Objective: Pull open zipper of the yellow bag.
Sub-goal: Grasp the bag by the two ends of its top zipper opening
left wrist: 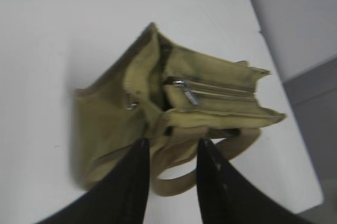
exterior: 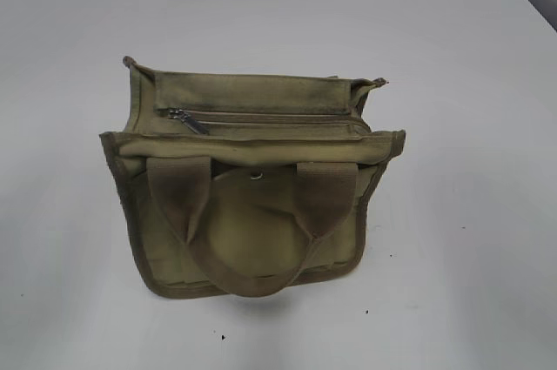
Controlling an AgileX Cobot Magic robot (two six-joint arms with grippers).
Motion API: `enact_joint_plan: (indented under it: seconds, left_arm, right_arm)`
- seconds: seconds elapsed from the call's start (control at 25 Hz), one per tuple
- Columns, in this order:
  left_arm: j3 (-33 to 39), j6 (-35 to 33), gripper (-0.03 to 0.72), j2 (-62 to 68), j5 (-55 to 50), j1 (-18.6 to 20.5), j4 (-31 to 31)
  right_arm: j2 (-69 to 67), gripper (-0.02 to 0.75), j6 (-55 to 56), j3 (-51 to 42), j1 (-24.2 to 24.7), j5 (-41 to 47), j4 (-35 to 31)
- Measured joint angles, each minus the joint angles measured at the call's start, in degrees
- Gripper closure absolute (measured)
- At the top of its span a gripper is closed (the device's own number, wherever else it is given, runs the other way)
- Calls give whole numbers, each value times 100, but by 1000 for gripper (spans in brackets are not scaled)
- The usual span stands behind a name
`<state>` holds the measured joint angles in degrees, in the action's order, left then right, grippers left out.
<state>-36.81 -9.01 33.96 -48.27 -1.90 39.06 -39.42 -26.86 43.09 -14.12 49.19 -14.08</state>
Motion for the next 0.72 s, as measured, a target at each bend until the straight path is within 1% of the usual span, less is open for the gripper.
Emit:
enact_joint_plan:
  seconds: [0.04, 0.16, 0.2, 0.28, 0.4, 0.52, 0.64, 0.72]
  left_arm:
    - [-93, -325, 442, 289, -22, 0, 507]
    - [-349, -1130, 442, 1367, -79, 0, 1670]
    - [-437, -1297, 440, 1682, -91, 0, 1843]
    - [-594, -1423, 429, 2248, -131, -5, 2006]
    - [-832, -1506, 404, 2966, -304, -97, 2076]
    - [-1130, -1538, 376, 3670, -416, -377, 2083]
    - [-1433, -1547, 367, 4183, -428, -647, 2076]
    - [-1624, -1547, 367, 4486, -430, -736, 2072]
  right_arm:
    - [-256, 270, -143, 179, -116, -39, 0]
    - [-1229, 270, -585, 682, -454, -151, -5]
    - [-1496, 270, -713, 835, -577, -165, -5]
    - [-1932, 270, -973, 1093, -812, -234, -5]
    - [-2538, 270, -1258, 1414, -1197, -522, -5]
    - [-3076, 270, -1454, 1673, -1533, -852, -11]
    - [-3493, 270, -1500, 1869, -1807, -1067, -11]
    - [-3702, 270, -1530, 1969, -1941, -1169, -15]
